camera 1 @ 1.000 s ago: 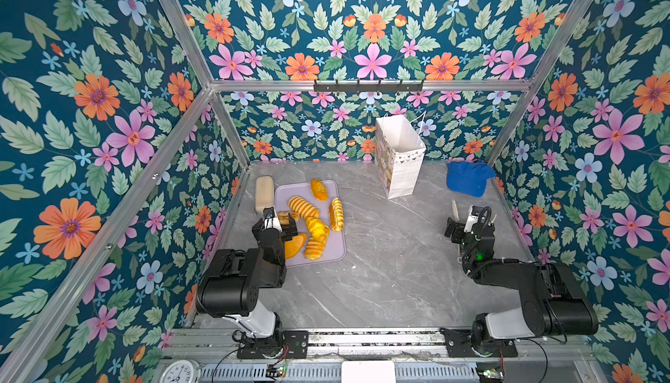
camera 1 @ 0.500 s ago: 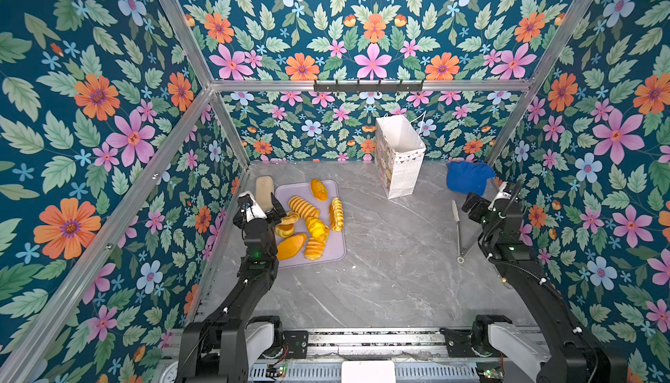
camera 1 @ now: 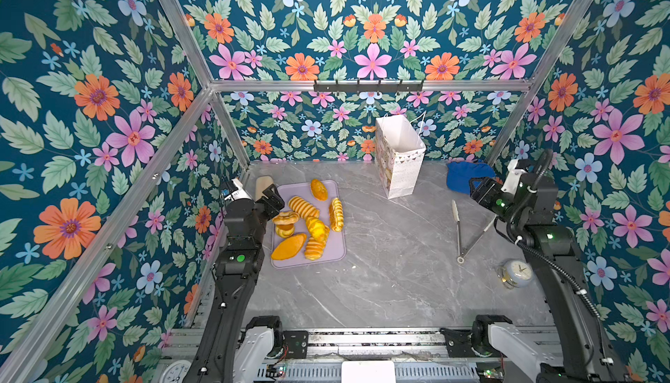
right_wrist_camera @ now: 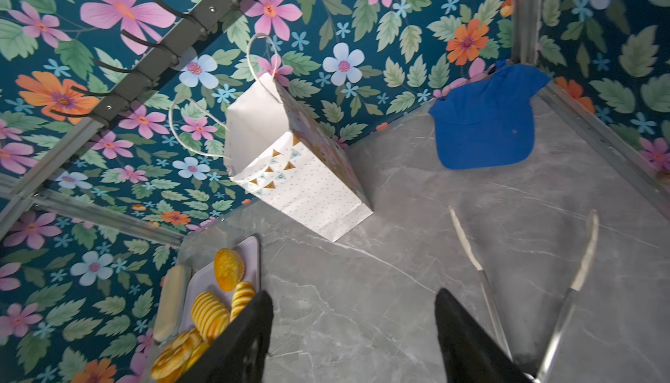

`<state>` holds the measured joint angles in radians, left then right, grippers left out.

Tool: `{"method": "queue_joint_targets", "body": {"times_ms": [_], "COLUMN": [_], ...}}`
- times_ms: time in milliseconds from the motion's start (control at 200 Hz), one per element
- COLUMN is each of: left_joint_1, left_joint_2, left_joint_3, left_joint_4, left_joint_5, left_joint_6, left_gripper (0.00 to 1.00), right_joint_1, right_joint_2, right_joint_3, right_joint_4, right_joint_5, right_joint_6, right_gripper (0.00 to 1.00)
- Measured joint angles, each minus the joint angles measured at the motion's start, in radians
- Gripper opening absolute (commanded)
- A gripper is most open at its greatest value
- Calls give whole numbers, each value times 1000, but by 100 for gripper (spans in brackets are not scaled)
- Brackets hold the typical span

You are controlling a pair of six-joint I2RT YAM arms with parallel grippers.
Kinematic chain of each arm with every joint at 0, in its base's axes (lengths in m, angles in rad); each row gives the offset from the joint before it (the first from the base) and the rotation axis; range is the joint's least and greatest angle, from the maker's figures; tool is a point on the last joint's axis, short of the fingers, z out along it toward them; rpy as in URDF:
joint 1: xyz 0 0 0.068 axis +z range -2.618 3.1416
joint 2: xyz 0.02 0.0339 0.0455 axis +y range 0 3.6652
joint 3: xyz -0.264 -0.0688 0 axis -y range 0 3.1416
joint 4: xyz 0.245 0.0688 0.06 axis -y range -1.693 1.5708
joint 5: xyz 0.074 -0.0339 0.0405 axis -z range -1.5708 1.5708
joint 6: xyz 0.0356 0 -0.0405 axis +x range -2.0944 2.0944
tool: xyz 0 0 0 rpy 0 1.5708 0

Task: Place the fake bread into the paper bag
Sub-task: 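Reach the right gripper toward the paper bag while the left gripper moves over the tray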

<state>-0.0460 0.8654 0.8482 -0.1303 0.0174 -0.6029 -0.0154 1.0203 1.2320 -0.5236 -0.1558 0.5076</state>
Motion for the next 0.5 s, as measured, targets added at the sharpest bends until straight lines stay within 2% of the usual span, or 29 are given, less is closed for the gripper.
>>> {"method": "queue_joint_targets", "body": {"times_ms": [100, 170, 315, 500], "left_joint_1": [-57, -149, -350, -524], "left_joint_2": [47, 85, 187, 324], "left_joint_3": [59, 95, 164, 231], "left_joint_4": [-60, -98, -117, -115], "left_joint_5": [91, 115, 110, 37], "left_joint_6": [-26, -32, -43, -40], "left_gripper": [84, 84, 83, 83], "right_joint_1": [1, 5, 22, 60], "right_joint_2": [67, 117, 230, 410], "right_joint_3": [82, 133, 235, 419], "right_joint_4": [-52, -74, -106, -147], "right_joint_5": [-55, -79, -101, -100], "right_joint_6": [0, 0, 0, -32], "right_gripper": [72, 73, 74, 77]}}
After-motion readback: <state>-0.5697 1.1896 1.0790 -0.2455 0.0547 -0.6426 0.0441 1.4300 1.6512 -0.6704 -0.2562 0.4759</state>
